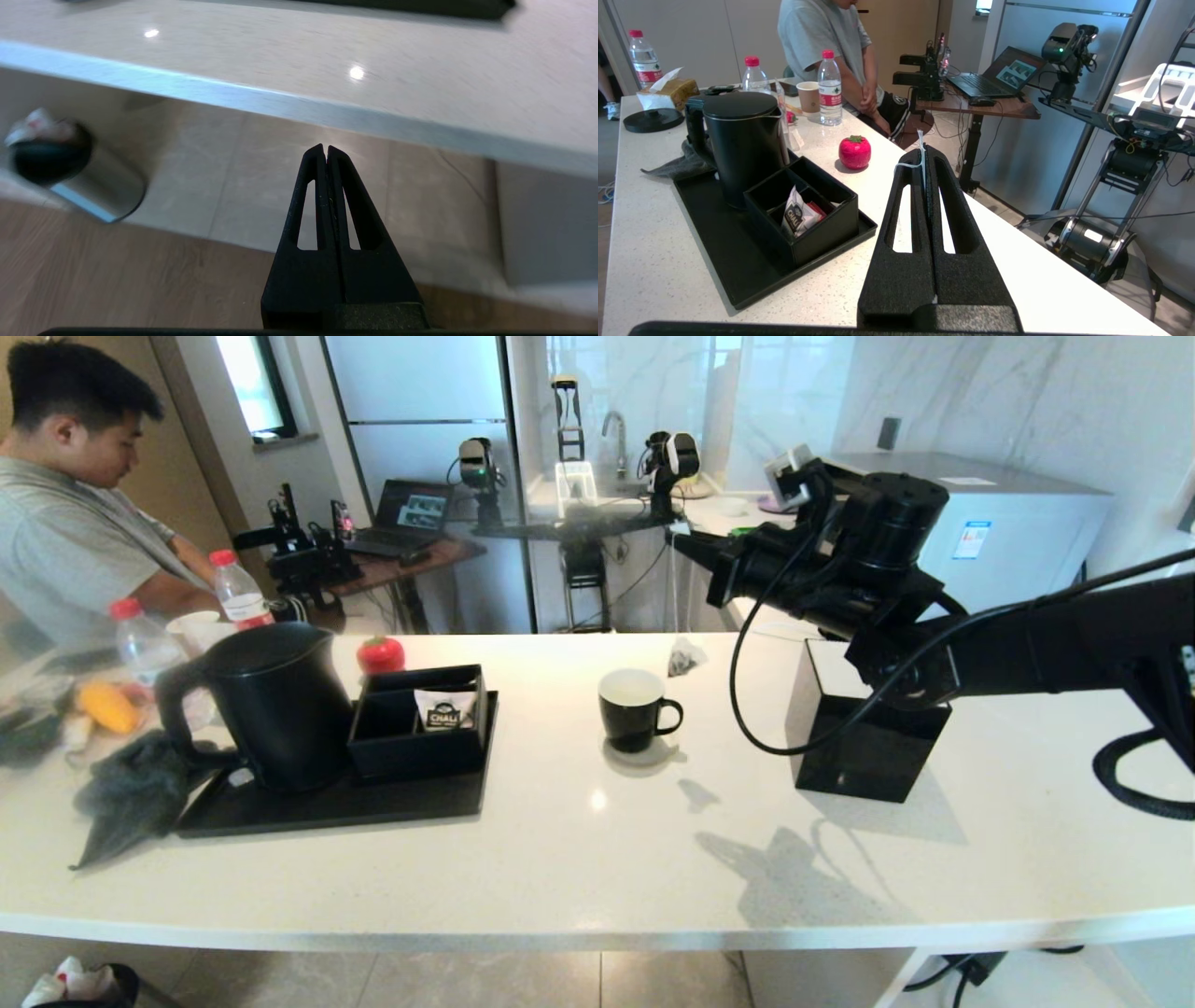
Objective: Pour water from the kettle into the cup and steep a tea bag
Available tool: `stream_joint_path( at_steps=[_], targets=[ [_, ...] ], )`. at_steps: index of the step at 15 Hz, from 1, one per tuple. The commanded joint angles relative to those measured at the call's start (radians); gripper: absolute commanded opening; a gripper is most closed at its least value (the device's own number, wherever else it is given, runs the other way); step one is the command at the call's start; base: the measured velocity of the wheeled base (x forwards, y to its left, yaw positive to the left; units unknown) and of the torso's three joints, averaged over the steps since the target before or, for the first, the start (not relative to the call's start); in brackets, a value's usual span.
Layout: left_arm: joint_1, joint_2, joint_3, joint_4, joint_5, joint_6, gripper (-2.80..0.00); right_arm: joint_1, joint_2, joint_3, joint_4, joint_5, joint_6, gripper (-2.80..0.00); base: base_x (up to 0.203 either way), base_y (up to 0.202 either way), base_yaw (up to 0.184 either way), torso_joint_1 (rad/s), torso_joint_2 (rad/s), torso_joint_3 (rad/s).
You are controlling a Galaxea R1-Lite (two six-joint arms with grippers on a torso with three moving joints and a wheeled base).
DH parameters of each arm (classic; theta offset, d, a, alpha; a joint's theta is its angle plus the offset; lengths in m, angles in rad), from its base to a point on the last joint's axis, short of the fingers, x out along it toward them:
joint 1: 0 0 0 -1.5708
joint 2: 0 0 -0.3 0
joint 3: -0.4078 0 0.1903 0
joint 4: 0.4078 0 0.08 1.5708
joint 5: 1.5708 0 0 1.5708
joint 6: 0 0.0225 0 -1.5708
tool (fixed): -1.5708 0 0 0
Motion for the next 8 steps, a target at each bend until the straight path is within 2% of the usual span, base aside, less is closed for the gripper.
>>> stream_joint_path(
  at_steps=[1, 5, 8],
  targets=[
    [-0.017, -0.113, 0.002, 0.058, -0.034, 0.051, -2.80, -0.001, -0.002, 0.000, -0.006, 0.004, 0.001, -2.80, 0.000, 0.000, 0.000, 0.000, 0.00, 0.000],
    [-0.025, -0.356, 0.000, 0.179, -0.097, 0.096, -2.80, -0.001, 0.008, -0.001, -0.004, 0.004, 0.001, -2.80, 0.000, 0.000, 0.000, 0.000, 0.00, 0.000],
    [-0.019, -0.441, 0.000, 0.210, -0.114, 0.107, -2.80, -0.002, 0.033, -0.053, 0.007, 0.004, 0.002, -2.80, 0.000, 0.000, 0.000, 0.000, 0.00, 0.000]
  ],
)
